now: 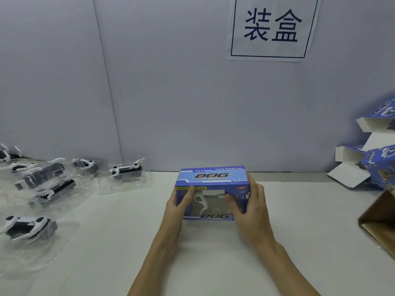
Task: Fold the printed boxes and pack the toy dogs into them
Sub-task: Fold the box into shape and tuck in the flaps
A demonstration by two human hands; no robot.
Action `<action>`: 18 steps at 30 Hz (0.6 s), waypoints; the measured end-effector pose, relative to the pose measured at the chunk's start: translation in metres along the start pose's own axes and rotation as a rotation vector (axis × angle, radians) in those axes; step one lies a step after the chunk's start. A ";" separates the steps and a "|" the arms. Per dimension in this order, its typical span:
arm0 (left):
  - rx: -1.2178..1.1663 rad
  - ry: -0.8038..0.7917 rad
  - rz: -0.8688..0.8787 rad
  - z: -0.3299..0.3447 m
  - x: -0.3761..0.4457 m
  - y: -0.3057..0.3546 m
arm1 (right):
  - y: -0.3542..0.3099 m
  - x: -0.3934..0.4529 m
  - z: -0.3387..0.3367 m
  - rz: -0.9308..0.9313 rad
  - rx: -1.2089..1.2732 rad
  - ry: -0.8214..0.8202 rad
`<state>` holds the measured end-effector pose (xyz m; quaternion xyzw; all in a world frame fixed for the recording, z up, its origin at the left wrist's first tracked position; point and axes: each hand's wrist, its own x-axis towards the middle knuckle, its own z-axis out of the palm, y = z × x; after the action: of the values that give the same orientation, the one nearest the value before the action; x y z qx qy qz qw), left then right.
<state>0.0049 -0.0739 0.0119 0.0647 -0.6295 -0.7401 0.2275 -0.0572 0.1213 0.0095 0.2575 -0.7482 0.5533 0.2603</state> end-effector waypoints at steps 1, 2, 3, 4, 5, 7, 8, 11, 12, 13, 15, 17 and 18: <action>0.024 -0.030 0.018 0.000 0.000 -0.003 | 0.000 0.000 0.000 0.024 -0.005 -0.012; 0.053 -0.041 0.040 -0.001 0.001 -0.005 | 0.001 0.000 0.000 0.033 -0.014 -0.026; 0.060 -0.035 0.055 -0.002 0.002 -0.006 | 0.001 0.000 0.000 0.035 -0.012 -0.041; 0.045 -0.012 0.059 -0.002 0.002 -0.006 | 0.001 0.001 0.000 0.039 0.004 -0.052; 0.023 0.020 0.054 -0.002 0.003 -0.005 | -0.001 0.001 0.001 0.046 0.032 -0.058; 0.006 0.073 0.041 0.000 0.003 -0.005 | -0.006 0.001 0.003 0.103 0.106 -0.068; 0.014 0.089 0.035 0.001 0.003 -0.006 | -0.008 0.001 0.004 0.134 0.130 -0.079; 0.011 0.126 -0.034 0.002 0.000 -0.005 | -0.014 0.004 -0.003 0.217 0.174 -0.145; 0.006 0.120 -0.063 0.002 0.001 -0.004 | -0.017 0.008 -0.010 0.266 0.185 -0.188; 0.014 0.107 -0.094 0.003 0.002 -0.001 | -0.021 0.012 -0.018 0.319 0.169 -0.240; 0.028 0.068 -0.132 0.004 0.003 0.002 | -0.029 0.021 -0.038 0.380 0.072 -0.303; -0.066 0.031 -0.193 0.002 0.003 0.001 | -0.036 0.030 -0.062 0.444 0.063 -0.227; -0.136 0.036 -0.214 -0.001 0.004 0.000 | -0.039 0.035 -0.076 0.486 0.112 -0.138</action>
<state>0.0013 -0.0762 0.0128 0.1292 -0.5632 -0.7999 0.1622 -0.0485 0.1815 0.0789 0.1213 -0.7723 0.6213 0.0532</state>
